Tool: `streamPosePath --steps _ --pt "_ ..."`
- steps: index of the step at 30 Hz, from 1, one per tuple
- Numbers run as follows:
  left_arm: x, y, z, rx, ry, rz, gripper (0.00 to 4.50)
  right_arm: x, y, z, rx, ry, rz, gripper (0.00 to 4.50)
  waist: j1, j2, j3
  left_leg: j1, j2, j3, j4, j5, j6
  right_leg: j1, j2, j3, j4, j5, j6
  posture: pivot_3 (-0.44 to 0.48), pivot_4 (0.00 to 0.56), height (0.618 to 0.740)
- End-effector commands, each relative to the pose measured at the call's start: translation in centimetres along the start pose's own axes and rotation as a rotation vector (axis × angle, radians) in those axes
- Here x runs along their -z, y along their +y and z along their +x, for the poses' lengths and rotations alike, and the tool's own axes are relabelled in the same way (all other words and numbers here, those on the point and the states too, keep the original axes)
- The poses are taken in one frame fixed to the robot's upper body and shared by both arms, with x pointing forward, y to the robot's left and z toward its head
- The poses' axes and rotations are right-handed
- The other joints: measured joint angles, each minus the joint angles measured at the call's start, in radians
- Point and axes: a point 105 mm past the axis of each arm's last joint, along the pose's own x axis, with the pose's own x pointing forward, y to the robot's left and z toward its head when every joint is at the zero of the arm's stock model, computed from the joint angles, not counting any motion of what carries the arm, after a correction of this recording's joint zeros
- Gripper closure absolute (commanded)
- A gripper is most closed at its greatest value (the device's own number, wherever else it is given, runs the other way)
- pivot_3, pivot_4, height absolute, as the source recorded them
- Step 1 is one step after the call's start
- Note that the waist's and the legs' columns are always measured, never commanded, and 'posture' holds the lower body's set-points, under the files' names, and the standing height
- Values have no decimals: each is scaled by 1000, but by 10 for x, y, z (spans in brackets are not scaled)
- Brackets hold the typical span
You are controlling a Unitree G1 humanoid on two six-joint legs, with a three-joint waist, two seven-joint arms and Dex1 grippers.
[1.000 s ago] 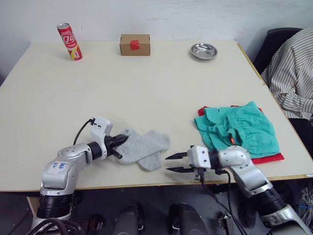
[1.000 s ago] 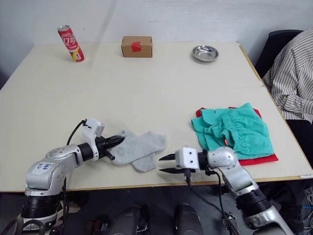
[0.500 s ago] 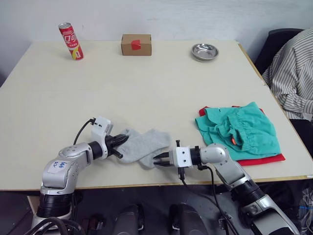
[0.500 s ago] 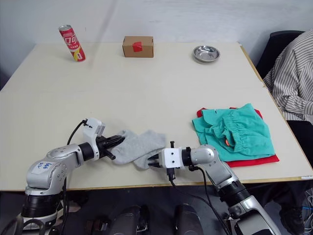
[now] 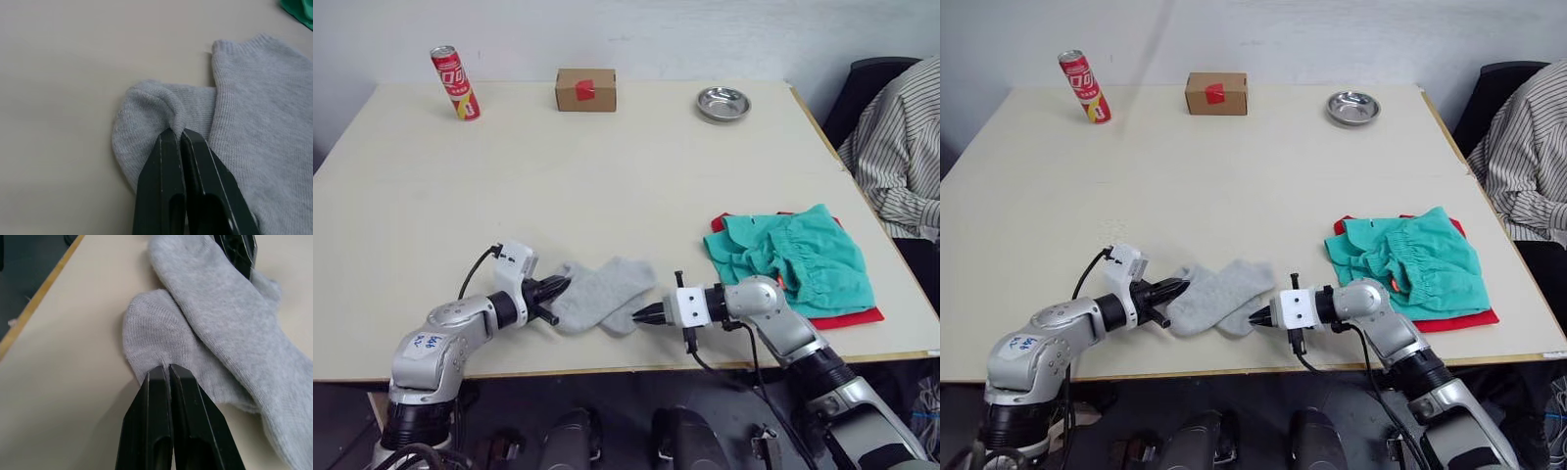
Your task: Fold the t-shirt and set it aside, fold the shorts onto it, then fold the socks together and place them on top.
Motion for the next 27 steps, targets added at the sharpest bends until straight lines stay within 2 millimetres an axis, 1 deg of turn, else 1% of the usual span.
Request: streamPosePath --steps 1,3,6,9,11,15,16,17,19,20,22,23,24,26,27 --pt "-3 -14 -6 8 -28 4 4500 20 -2 -18 -8 69 23 4481 1 0 0 1 0 0 0 0 0 1 0 0 0 0 0 0 150 740" --pt "0 -18 -8 3 -26 -4 4500 24 -4 -22 -21 73 21 4481 2 0 0 1 0 0 0 0 0 1 0 0 0 0 0 0 150 740" --pt "2 -20 -11 -34 -36 -3 4500 27 -7 -27 -28 68 18 4481 2 0 0 2 0 0 0 0 0 3 0 0 -1 0 0 0 150 740" --pt "3 -24 -16 -33 -51 -15 4500 27 -12 -29 -10 59 14 4481 2 0 0 3 0 -1 0 0 1 4 0 -1 -2 0 0 0 150 740" --pt "6 -25 -18 -26 -48 -28 4500 26 -11 -29 -18 31 40 4481 2 0 0 3 0 -1 0 0 0 4 0 -1 -2 0 0 0 150 740" --pt "5 -25 -22 -12 -71 -57 3518 19 -10 -33 -24 -29 81 4500 1 0 0 3 0 -2 0 -1 0 6 0 -2 -4 0 0 0 150 740" --pt "1 -22 -23 -21 -87 -50 3190 18 -12 -35 -15 -37 83 4034 1 0 0 3 0 -3 0 -1 0 6 0 -3 -4 0 0 0 150 740" --pt "-3 -18 -26 -39 -108 -33 2877 15 -13 -37 -14 -49 98 3805 1 0 0 3 0 -3 0 -1 0 6 0 -3 -5 0 0 0 150 740" --pt "-9 -10 -32 -64 -137 -12 2244 11 -14 -42 -15 -75 129 3146 1 1 1 3 0 -3 -1 -1 0 6 0 -3 -5 0 0 0 150 740" --pt "-11 -6 -39 -53 -139 -11 1945 5 -14 -46 -24 -103 171 2795 1 1 1 3 0 -3 -1 -2 0 6 0 -3 -6 0 0 0 150 740" --pt "-13 -3 -51 -20 -134 -17 1939 -5 -18 -54 -36 -147 248 2018 0 2 2 2 0 -3 -2 -2 0 5 0 -3 -6 0 0 0 150 740" --pt "-13 -2 -56 -4 -130 -23 1939 -9 -19 -57 -39 -160 279 1722 -1 3 2 2 0 -3 -3 -2 0 5 0 -3 -7 0 0 0 150 740" --pt "-10 -1 -67 30 -85 -47 1759 -13 -28 -62 -24 -176 359 1355 -2 4 2 2 0 -3 -3 -2 0 5 0 -3 -7 0 -1 0 150 740" --pt "-7 -2 -81 79 -22 -88 1394 -18 -38 -68 -7 -192 465 670 -7 4 3 2 1 -3 -4 -2 -1 4 0 -3 -7 -1 -1 0 150 740" --pt "-4 -9 -90 122 41 -110 1137 -16 -49 -69 18 -169 556 341 -8 5 3 3 1 -3 -6 -2 -1 4 0 -3 -7 -1 -2 0 150 740"
